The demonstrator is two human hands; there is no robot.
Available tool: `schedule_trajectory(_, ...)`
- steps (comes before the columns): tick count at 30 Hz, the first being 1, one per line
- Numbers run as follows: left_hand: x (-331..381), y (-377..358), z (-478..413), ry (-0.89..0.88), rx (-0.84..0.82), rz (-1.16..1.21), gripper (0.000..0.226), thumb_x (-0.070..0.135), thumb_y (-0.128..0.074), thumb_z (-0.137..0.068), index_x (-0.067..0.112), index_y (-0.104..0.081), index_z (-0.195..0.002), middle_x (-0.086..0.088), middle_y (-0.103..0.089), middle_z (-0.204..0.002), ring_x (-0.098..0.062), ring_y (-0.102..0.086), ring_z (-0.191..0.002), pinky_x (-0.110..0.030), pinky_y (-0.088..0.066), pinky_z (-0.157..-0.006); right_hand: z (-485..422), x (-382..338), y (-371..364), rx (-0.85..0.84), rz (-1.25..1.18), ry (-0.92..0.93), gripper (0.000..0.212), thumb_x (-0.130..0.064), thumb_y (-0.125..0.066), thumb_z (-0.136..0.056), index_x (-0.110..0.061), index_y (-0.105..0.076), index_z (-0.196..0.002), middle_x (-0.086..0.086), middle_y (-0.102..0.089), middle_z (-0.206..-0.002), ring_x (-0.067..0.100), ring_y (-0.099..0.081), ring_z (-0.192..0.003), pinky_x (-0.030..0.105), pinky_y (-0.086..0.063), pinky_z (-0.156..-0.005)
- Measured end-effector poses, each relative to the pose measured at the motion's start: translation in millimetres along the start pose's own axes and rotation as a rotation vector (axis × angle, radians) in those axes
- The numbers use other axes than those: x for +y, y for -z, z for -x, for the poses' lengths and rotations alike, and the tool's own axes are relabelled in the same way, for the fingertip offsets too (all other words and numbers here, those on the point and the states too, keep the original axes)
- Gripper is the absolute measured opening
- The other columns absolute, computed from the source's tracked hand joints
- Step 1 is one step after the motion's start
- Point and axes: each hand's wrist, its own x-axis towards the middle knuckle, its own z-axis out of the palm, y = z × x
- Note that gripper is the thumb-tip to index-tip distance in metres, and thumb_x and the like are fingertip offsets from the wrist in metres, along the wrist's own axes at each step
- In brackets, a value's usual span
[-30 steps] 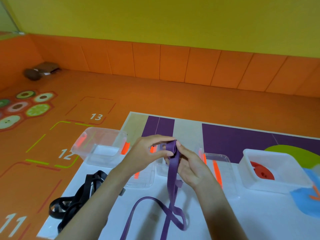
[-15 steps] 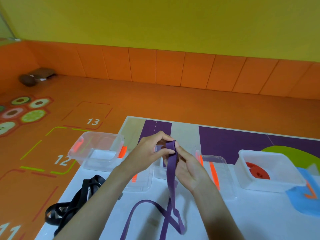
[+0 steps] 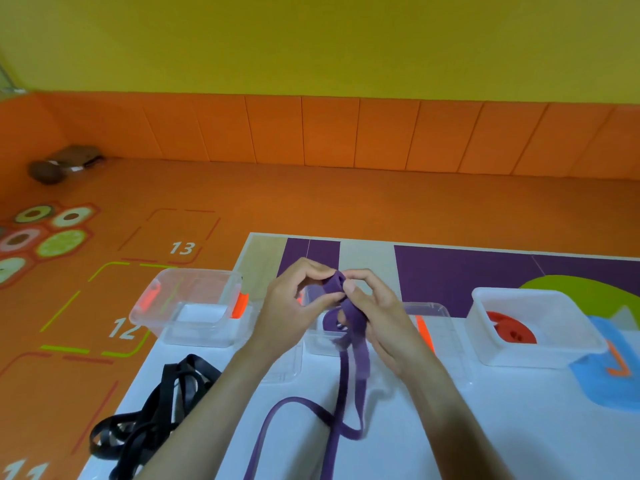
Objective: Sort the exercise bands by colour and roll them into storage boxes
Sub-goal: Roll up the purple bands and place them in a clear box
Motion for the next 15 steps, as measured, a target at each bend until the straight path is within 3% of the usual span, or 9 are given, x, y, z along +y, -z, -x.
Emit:
schedule_trajectory(3,2.9,-2.2,-3.7,0.031,0.056,0.134,0.029,-0.006,-0.086,-0.080,0.008,-0.071,-0.100,-0.004,-0.074,-0.102,-0.024,-0.072,-0.104,-0.035,-0.058,-0.090,-3.0,0.9,-1.3,-0.064,-0.162,-0.028,0.026,-0.027,-0.056,-0.105,-0.012,-0.058,-0.127,0.024,-0.072,-0.105,0.028,-0.070,-0.086,0.051,-0.054,-0.086)
schedule_trajectory(5,6.1,1.2,-6.6,0.027,0.096,0.161,0.034,-0.009,-0.086,-0.077,0.014,-0.071,-0.096,-0.004,-0.075,-0.104,-0.022,-0.073,-0.104,-0.029,-0.057,-0.090,-6.4,-0.2,-4.5,-0.059,-0.225,-0.017,0.025,-0.023,-0.060,-0.102,-0.009,-0.058,-0.122,0.033,-0.069,-0.116,0.034,-0.071,-0.094,0.044,-0.054,-0.079)
schedule_trajectory(9,6.5,7.7,-10.9,-0.008,0.083,0.103,0.027,0.003,-0.089,-0.077,0.015,-0.069,-0.091,-0.001,-0.078,-0.110,-0.026,-0.072,-0.109,-0.041,-0.055,-0.098,-13.6,-0.7,-12.7,0.043,-0.256,-0.009,0.029,-0.029,-0.078,-0.085,-0.014,-0.068,-0.107,0.031,-0.071,-0.110,0.039,-0.066,-0.094,0.048,-0.049,-0.081)
schedule_trajectory(12,8.5,8.8,-11.6,-0.018,0.081,0.023,0.027,0.001,-0.090,-0.078,0.010,-0.068,-0.090,0.003,-0.079,-0.112,-0.022,-0.073,-0.111,-0.036,-0.055,-0.099,-17.4,1.7,-16.6,0.112,-0.343,0.053,0.023,-0.022,-0.082,-0.079,-0.011,-0.074,-0.097,0.029,-0.073,-0.101,0.036,-0.068,-0.093,0.045,-0.055,-0.087)
schedule_trajectory(15,9.4,13.1,-15.3,-0.095,0.046,-0.168,0.028,0.011,-0.091,-0.080,0.008,-0.065,-0.090,0.010,-0.078,-0.115,-0.013,-0.071,-0.114,-0.031,-0.054,-0.100,-18.9,2.9,-21.6,0.126,-0.453,0.094,0.022,-0.010,-0.078,-0.081,-0.001,-0.072,-0.099,0.025,-0.076,-0.100,0.035,-0.073,-0.092,0.044,-0.062,-0.087)
